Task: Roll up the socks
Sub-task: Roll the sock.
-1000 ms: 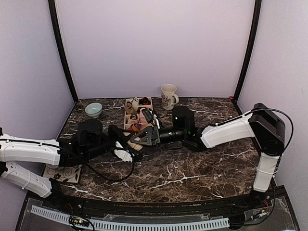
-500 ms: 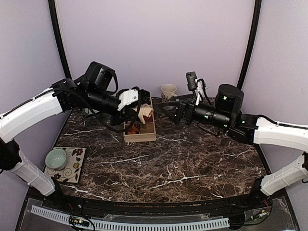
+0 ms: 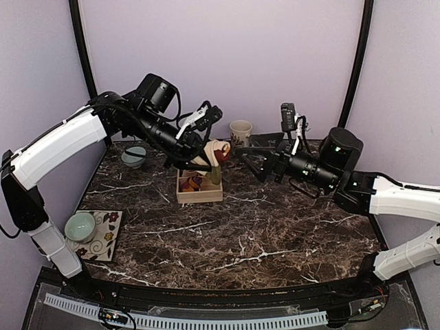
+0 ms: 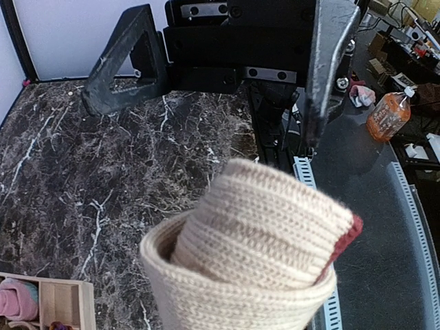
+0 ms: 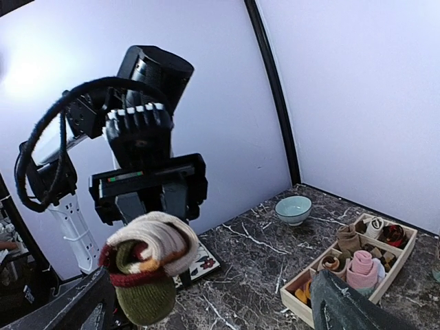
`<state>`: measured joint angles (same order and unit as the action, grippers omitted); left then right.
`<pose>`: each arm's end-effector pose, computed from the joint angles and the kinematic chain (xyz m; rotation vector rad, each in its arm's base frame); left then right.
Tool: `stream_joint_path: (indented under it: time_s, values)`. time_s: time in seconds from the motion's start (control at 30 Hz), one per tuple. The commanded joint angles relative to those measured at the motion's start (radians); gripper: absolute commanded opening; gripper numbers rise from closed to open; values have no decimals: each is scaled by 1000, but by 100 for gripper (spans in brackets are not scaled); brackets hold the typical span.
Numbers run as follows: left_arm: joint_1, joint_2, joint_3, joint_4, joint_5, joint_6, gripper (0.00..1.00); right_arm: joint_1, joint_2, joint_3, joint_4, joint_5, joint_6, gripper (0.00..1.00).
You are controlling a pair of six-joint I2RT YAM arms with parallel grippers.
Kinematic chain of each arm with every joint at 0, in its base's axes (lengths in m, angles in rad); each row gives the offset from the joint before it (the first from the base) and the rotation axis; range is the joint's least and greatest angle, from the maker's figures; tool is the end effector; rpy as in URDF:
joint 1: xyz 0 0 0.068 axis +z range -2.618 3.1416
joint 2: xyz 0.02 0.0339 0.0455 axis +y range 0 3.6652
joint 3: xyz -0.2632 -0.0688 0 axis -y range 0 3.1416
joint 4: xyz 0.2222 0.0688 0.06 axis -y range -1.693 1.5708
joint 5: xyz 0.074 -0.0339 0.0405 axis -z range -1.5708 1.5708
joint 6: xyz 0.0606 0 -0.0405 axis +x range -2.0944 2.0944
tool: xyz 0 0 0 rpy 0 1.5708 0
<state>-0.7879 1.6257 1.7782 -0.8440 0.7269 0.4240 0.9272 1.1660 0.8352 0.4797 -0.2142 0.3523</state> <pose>0.2090 -0.2672 0.3933 1.5829 1.5906 -1.0143 0.1564 0.2299 0.3598 -0.6159 1.4108 1.1907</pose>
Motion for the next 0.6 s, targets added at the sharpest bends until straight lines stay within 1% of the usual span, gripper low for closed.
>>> stream_joint_path:
  time_s: [0.0,0.07,0.13,0.27,0.37,0.5,0.57]
  values:
    - [7,29,-6,-41,87,-38,0,59,18,53,52,-32,-60,99]
    - [9,44,-5,-47,103,-42,0,100,47,92,23,-12,-115,99]
    - [8,56,8,-61,106,-39,0,123,83,159,-62,30,-155,99]
    - [10,48,14,-54,82,-35,0,139,132,226,-149,97,-176,99]
    - [11,43,33,-84,109,-17,0,149,153,255,-207,140,-193,99]
    - [12,26,43,-130,214,14,0,151,150,258,-271,144,-220,99]
    - [12,18,43,-151,279,35,0,151,132,240,-284,120,-230,96]
